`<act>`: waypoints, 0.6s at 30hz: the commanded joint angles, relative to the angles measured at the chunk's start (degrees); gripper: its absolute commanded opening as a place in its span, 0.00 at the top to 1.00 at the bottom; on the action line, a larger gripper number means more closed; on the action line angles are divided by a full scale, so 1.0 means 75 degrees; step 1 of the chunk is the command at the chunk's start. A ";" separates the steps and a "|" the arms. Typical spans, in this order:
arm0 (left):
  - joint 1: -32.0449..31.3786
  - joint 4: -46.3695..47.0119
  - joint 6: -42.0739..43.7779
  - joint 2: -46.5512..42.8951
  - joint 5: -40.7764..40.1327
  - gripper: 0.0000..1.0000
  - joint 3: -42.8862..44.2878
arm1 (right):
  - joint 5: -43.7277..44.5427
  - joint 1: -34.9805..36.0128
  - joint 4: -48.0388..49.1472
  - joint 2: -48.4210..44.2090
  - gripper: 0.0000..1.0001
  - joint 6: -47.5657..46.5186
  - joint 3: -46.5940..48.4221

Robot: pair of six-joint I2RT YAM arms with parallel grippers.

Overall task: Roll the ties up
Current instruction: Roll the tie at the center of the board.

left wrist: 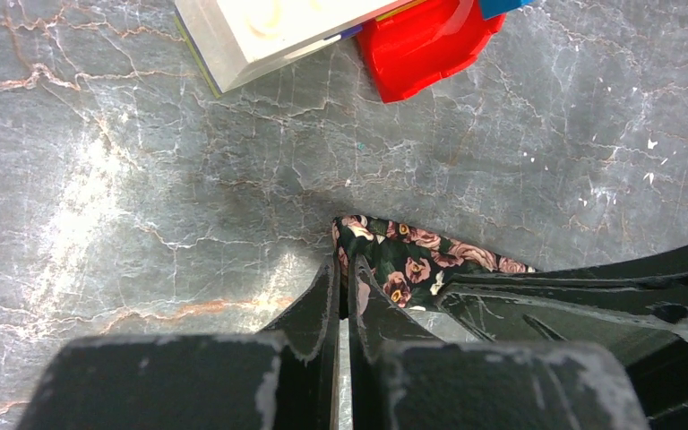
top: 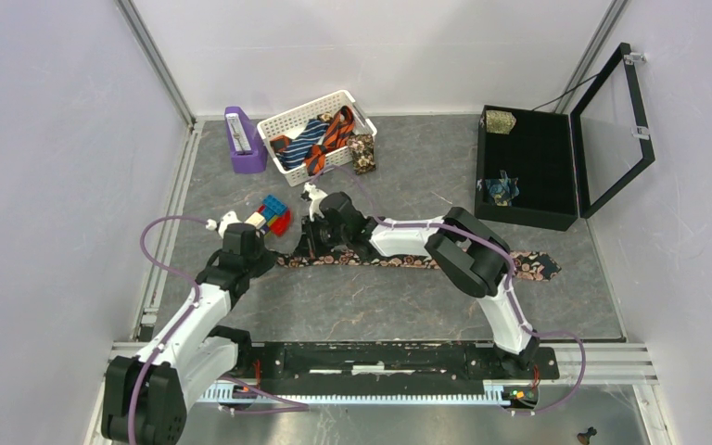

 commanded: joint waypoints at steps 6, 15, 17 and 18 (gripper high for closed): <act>0.0023 -0.0058 0.0174 -0.0165 0.0022 0.98 0.0350 | 0.0018 0.0130 0.0149 0.0628 1.00 0.0103 0.0608; 0.0023 0.0079 0.0086 -0.0118 0.0223 0.98 0.0398 | 0.0014 0.0148 0.0303 0.0944 1.00 0.0194 0.0829; 0.0023 0.0087 0.0068 -0.0107 0.0285 0.98 0.0433 | -0.0015 0.0145 0.0351 0.1005 1.00 0.0261 0.0895; 0.0023 0.0082 0.0060 -0.0095 0.0303 0.98 0.0451 | -0.0030 0.0138 0.0363 0.1029 1.00 0.0281 0.0940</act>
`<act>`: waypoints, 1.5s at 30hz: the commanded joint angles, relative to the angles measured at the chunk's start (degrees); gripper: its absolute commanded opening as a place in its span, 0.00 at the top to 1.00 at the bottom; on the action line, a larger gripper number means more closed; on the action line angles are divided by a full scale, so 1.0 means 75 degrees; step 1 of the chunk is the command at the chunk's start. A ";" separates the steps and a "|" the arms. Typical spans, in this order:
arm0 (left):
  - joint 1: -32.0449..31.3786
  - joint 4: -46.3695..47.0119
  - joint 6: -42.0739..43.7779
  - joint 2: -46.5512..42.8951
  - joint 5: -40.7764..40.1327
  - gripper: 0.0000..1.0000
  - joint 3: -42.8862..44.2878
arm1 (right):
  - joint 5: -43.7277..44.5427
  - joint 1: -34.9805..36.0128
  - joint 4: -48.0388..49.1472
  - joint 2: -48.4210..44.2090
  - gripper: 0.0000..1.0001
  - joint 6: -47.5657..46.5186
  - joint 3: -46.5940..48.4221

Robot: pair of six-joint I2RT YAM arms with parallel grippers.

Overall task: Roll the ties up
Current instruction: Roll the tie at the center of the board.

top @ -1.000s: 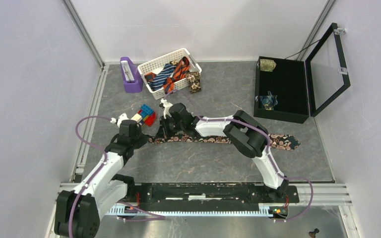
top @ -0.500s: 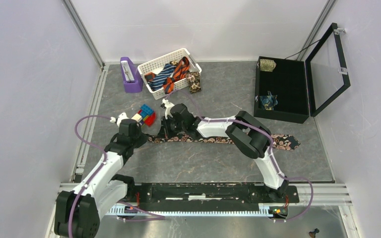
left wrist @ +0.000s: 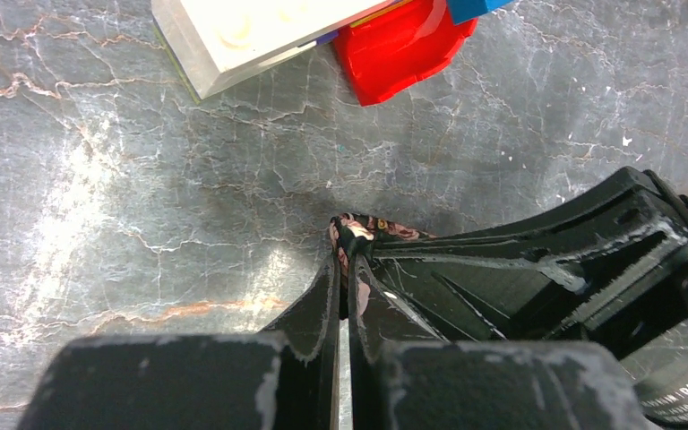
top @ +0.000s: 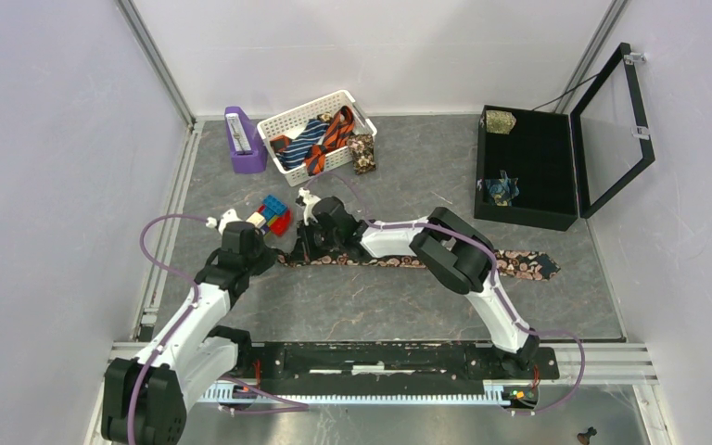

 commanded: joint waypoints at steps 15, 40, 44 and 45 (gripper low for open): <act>0.0023 0.0268 -0.0069 0.0104 0.0547 0.98 0.0455 | 0.0025 -0.0169 0.0338 -0.0244 1.00 -0.0172 0.0172; -0.1637 0.0595 0.0211 0.1846 0.0015 0.97 0.1249 | -0.0239 -0.2279 0.0919 -0.3946 1.00 -0.0554 -0.3350; -0.1873 0.0673 0.0289 0.2272 0.0104 0.96 0.1361 | -0.0277 -0.2405 0.0905 -0.4296 1.00 -0.0614 -0.3779; -0.1952 0.0674 0.0315 0.2355 0.0083 0.95 0.1391 | -0.0286 -0.2409 0.0917 -0.4352 1.00 -0.0624 -0.3842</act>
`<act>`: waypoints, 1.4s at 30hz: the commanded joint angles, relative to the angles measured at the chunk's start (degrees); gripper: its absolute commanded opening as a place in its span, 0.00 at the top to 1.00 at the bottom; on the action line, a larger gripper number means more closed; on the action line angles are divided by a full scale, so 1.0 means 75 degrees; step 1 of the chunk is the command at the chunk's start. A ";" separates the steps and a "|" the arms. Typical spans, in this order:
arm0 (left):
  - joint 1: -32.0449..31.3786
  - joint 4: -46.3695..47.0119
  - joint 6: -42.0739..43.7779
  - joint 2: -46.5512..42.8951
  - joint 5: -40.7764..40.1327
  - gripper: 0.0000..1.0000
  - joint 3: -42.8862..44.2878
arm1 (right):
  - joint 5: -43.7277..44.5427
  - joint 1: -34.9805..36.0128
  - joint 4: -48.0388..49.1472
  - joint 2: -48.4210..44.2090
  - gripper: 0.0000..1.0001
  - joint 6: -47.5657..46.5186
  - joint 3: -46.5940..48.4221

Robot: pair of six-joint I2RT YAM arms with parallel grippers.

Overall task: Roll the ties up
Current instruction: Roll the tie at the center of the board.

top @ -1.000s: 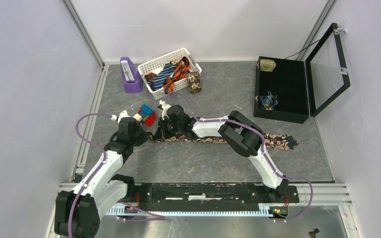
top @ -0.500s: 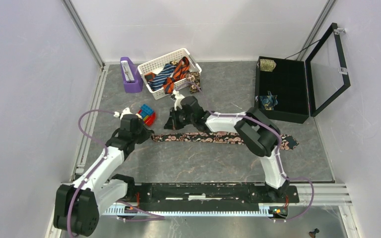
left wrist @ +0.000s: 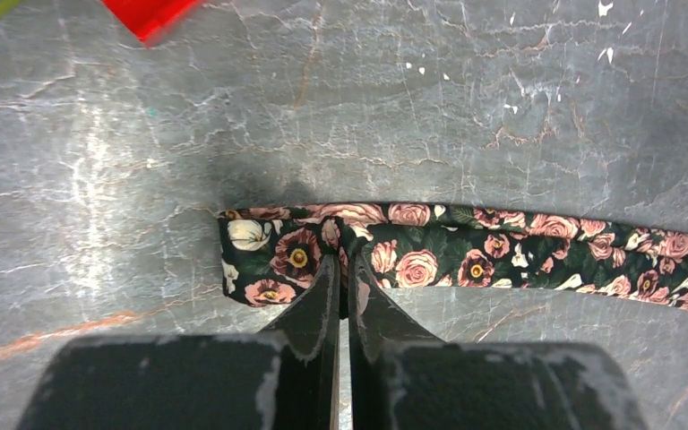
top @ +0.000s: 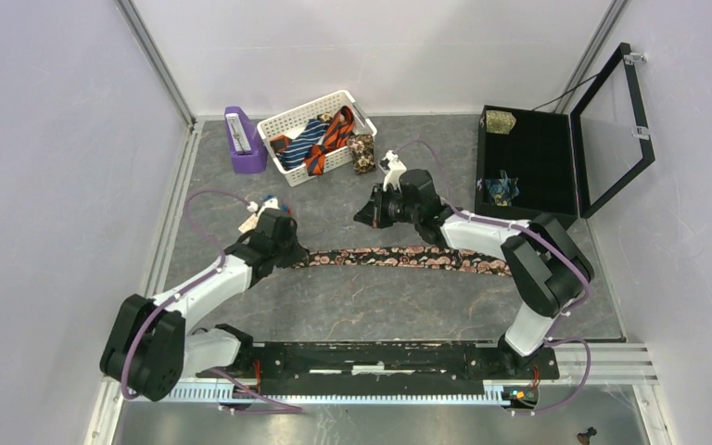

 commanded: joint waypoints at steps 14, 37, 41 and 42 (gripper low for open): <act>-0.0566 0.0139 0.0487 0.0449 -0.0419 0.46 0.0599 | -0.0274 0.0009 0.0180 -0.0704 1.00 -0.0285 -0.0499; -0.0066 -0.2292 -0.0252 -0.1969 -0.2803 0.46 0.0887 | 0.0043 0.1452 -0.0489 0.0163 1.00 -0.0113 0.1212; 0.0256 -0.2579 -0.0468 -0.2632 -0.3150 0.49 0.0576 | 0.0100 0.1851 -0.0826 0.0764 0.90 -0.0111 0.2068; 0.0403 -0.2465 -0.0473 -0.2646 -0.3025 0.49 0.0455 | 0.0134 0.1885 -0.0881 0.0850 0.86 -0.0117 0.2160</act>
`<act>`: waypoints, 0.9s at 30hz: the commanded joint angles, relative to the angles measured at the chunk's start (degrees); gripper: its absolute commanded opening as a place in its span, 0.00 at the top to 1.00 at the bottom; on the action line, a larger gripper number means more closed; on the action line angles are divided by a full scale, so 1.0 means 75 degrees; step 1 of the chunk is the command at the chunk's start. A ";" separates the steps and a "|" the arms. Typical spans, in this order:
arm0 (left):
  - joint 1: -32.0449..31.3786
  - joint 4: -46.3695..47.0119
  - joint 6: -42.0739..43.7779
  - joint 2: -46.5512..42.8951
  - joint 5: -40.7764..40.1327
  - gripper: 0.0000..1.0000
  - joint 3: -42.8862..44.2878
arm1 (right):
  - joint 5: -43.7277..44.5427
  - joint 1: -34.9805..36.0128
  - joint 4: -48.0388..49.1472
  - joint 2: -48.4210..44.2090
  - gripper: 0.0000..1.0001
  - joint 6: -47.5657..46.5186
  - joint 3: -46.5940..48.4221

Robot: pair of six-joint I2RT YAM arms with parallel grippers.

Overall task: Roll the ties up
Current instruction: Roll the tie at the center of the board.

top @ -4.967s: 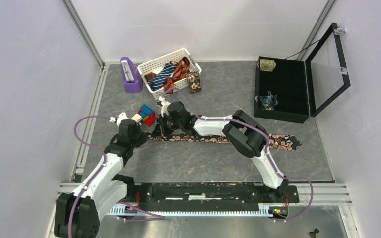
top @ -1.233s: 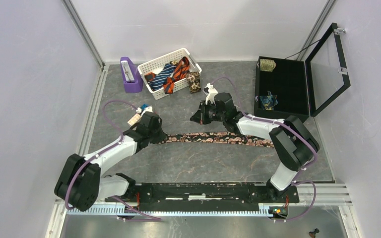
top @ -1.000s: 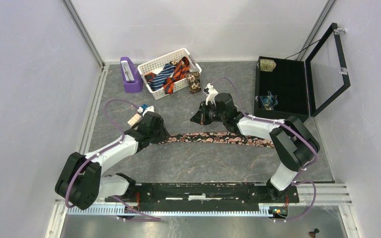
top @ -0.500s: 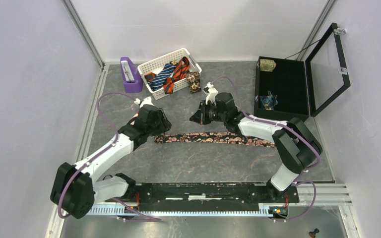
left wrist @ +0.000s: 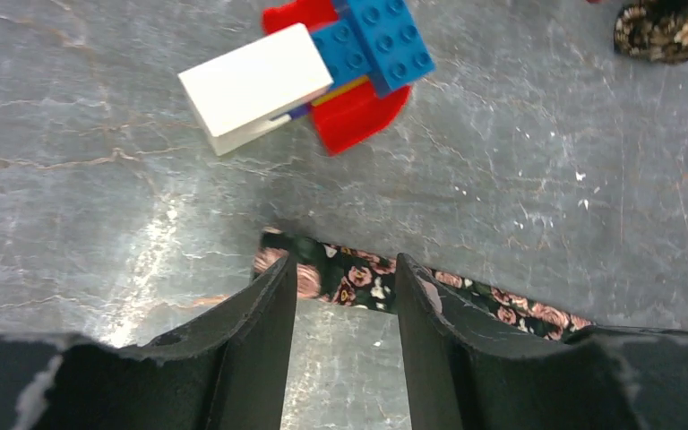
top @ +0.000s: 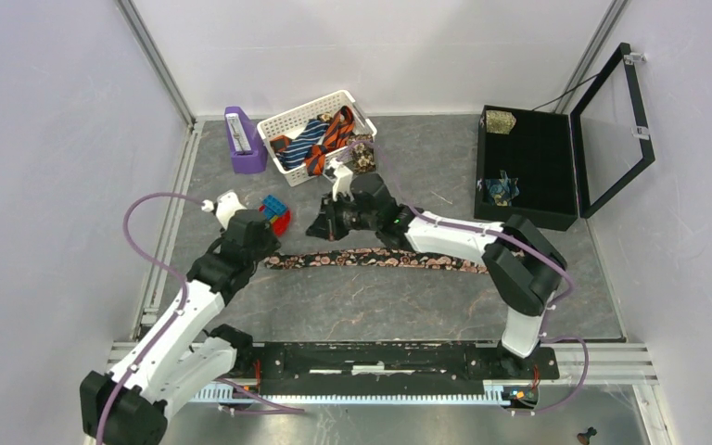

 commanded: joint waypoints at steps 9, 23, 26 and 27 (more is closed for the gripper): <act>0.1909 0.1572 -0.0424 -0.0460 0.1485 0.57 -0.1951 | 0.0076 0.0470 -0.0062 0.1030 0.85 0.0080 0.0598; 0.2574 0.2474 -0.0291 0.0121 0.2491 0.60 -0.2423 | -0.0084 0.0519 0.0079 0.1446 0.91 0.0130 0.0775; 0.2575 0.2152 -0.0354 0.0326 0.2354 0.60 -0.2300 | -0.0116 0.0516 0.0117 0.1493 0.91 0.0166 0.0808; 0.2575 0.2132 -0.0392 0.0369 0.2347 0.60 -0.2274 | -0.0127 0.0519 0.0137 0.1524 0.91 0.0170 0.0821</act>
